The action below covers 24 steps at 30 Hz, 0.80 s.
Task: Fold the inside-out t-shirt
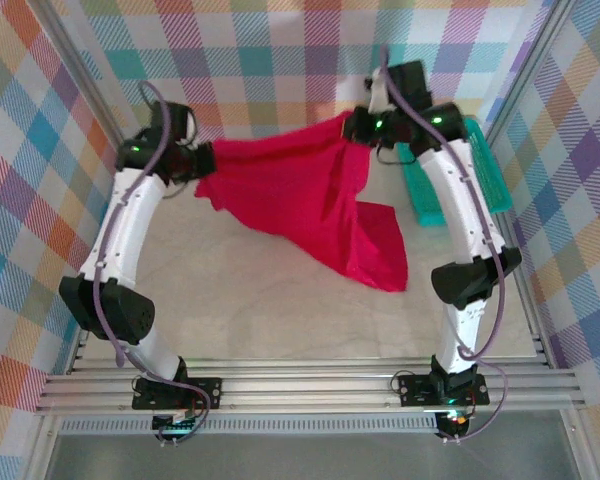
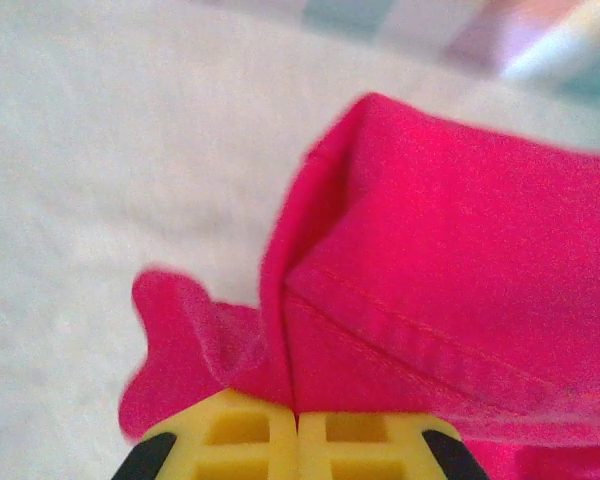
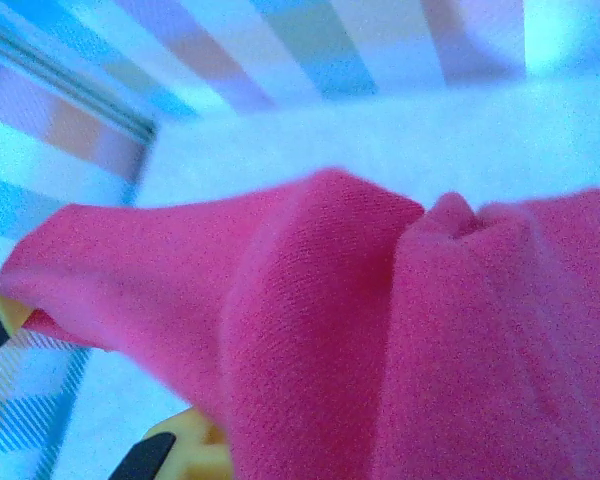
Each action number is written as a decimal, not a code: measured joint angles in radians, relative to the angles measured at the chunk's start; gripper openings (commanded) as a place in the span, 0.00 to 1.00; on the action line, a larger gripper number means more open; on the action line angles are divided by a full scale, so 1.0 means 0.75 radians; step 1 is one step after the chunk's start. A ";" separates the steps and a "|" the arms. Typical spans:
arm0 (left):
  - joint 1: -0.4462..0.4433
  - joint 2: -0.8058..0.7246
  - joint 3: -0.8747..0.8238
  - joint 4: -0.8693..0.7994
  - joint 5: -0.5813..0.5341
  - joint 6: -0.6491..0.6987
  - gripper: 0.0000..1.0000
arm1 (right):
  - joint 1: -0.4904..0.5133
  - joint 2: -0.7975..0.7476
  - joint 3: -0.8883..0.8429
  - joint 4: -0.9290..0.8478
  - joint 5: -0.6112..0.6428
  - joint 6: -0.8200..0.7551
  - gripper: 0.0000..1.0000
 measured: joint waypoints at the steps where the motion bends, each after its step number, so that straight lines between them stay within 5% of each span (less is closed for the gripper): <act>1: 0.018 -0.010 0.090 -0.001 -0.008 0.005 0.00 | -0.005 0.013 0.130 0.000 -0.015 0.001 0.00; 5: 0.042 -0.166 0.250 0.081 -0.015 0.020 0.00 | -0.014 -0.068 0.269 0.082 -0.132 0.013 0.00; 14: 0.043 -0.660 0.255 0.227 -0.013 0.020 0.00 | 0.047 -0.595 -0.364 0.425 -0.489 0.082 0.00; 24: 0.043 -0.833 0.244 0.285 0.052 0.019 0.00 | 0.052 -0.859 -0.402 0.546 -0.503 0.116 0.00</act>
